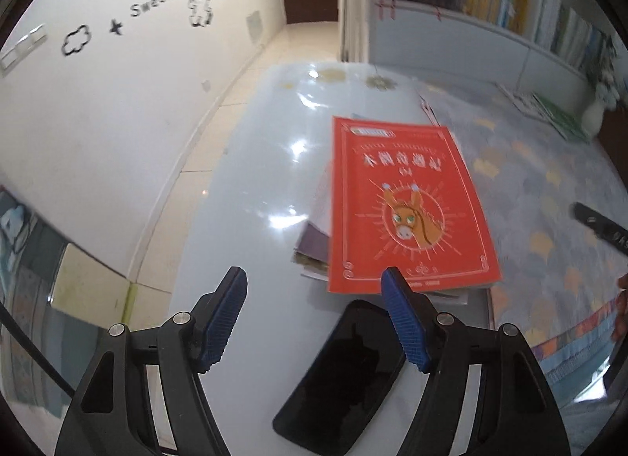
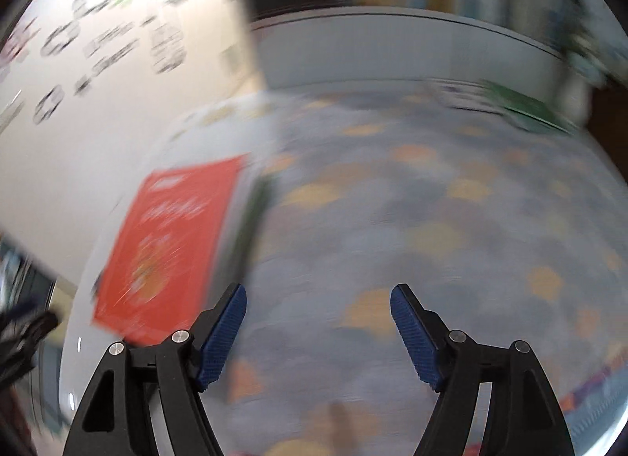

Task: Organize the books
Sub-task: 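Move both open grippers back toward the green books by the vase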

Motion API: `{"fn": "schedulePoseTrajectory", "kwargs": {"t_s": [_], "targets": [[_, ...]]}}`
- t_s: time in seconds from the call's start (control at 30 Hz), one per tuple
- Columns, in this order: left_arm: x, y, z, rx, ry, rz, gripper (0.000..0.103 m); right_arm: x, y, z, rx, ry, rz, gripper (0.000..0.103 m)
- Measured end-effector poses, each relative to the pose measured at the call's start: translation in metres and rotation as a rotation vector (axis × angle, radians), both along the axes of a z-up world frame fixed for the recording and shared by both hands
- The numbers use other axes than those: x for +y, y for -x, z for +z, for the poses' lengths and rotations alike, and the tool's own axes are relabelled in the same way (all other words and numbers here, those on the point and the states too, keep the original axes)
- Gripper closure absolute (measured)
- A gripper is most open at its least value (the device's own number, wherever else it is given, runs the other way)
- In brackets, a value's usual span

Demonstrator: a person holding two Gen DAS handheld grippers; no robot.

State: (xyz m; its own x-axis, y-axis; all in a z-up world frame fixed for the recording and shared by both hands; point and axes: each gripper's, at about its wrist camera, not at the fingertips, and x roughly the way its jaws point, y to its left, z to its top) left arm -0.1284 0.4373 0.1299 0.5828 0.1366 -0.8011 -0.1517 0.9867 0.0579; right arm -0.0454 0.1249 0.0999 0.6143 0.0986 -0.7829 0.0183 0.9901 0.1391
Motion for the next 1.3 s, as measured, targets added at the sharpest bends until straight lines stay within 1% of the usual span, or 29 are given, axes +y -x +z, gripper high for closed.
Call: {"fn": "schedulePoseTrajectory", "kwargs": {"t_s": [0.07,0.13,0.2,0.3,0.33,0.4,0.5,0.53,0.57,0.6,0.67,0.7,0.73,0.8,0.83,0.9,0.93,0.97,1.0,1.03,1.07,1.13,1.2,1.23,1.27,1.3], "targets": [[0.01,-0.001,0.011,-0.037,-0.001,0.055,0.033,-0.037,0.002,0.012,-0.024,0.023,-0.112,0.029],[0.024,-0.002,0.025,-0.073,-0.01,0.122,0.033,-0.073,0.008,0.03,-0.071,0.054,-0.202,0.029],[0.045,0.002,0.046,-0.116,-0.017,0.212,0.033,-0.109,0.015,0.054,-0.115,0.117,-0.288,0.029],[0.075,0.015,0.075,-0.157,0.007,0.313,0.034,-0.17,0.034,0.099,-0.178,0.201,-0.43,0.029],[0.085,0.023,0.085,-0.167,0.003,0.351,0.034,-0.191,0.043,0.115,-0.196,0.224,-0.475,0.029],[0.105,0.04,0.102,-0.184,-0.026,0.449,0.033,-0.226,0.062,0.141,-0.215,0.265,-0.572,0.029],[0.129,0.064,0.118,-0.184,-0.085,0.596,0.033,-0.277,0.104,0.184,-0.269,0.358,-0.767,0.029],[0.135,0.07,0.122,-0.175,-0.105,0.635,0.033,-0.29,0.118,0.196,-0.282,0.406,-0.836,0.025],[0.138,0.073,0.125,-0.164,-0.123,0.655,0.033,-0.302,0.13,0.208,-0.288,0.454,-0.888,0.023],[0.14,0.077,0.13,-0.155,-0.147,0.665,0.033,-0.312,0.138,0.217,-0.287,0.484,-0.909,0.023],[0.139,0.079,0.142,-0.152,-0.195,0.665,0.033,-0.333,0.153,0.236,-0.271,0.532,-0.928,0.023],[0.137,0.08,0.149,-0.162,-0.2,0.658,0.033,-0.343,0.158,0.245,-0.262,0.55,-0.935,0.023],[0.135,0.077,0.157,-0.178,-0.184,0.642,0.033,-0.355,0.165,0.258,-0.257,0.557,-0.939,0.023],[0.126,0.071,0.171,-0.205,-0.15,0.59,0.033,-0.371,0.176,0.277,-0.269,0.519,-0.929,0.023],[0.116,0.064,0.179,-0.213,-0.162,0.553,0.033,-0.379,0.181,0.289,-0.282,0.484,-0.919,0.023],[0.091,0.055,0.195,-0.228,-0.23,0.49,0.034,-0.392,0.192,0.321,-0.322,0.441,-0.89,0.023],[0.077,0.045,0.203,-0.244,-0.26,0.454,0.033,-0.393,0.196,0.335,-0.342,0.455,-0.886,0.023],[0.064,0.036,0.211,-0.268,-0.269,0.426,0.033,-0.393,0.2,0.358,-0.377,0.506,-0.89,0.023],[0.052,0.027,0.221,-0.298,-0.248,0.395,0.033,-0.388,0.201,0.369,-0.404,0.542,-0.883,0.023],[0.042,0.021,0.227,-0.315,-0.227,0.375,0.033,-0.383,0.203,0.392,-0.454,0.586,-0.852,0.021],[0.031,0.014,0.234,-0.329,-0.205,0.351,0.033,-0.38,0.203,0.407,-0.486,0.593,-0.821,0.016],[0.001,-0.007,0.242,-0.345,-0.172,0.291,0.033,-0.381,0.202,0.438,-0.543,0.554,-0.722,0.009],[-0.03,-0.026,0.247,-0.347,-0.162,0.24,0.033,-0.391,0.196,0.463,-0.59,0.464,-0.611,0.008],[-0.05,-0.039,0.246,-0.348,-0.145,0.202,0.033,-0.398,0.191,0.472,-0.613,0.411,-0.56,0.008],[-0.073,-0.05,0.245,-0.347,-0.117,0.158,0.033,-0.406,0.182,0.477,-0.63,0.353,-0.507,0.007],[-0.088,-0.06,0.242,-0.343,-0.101,0.13,0.033,-0.412,0.172,0.477,-0.637,0.312,-0.463,0.007]]}}
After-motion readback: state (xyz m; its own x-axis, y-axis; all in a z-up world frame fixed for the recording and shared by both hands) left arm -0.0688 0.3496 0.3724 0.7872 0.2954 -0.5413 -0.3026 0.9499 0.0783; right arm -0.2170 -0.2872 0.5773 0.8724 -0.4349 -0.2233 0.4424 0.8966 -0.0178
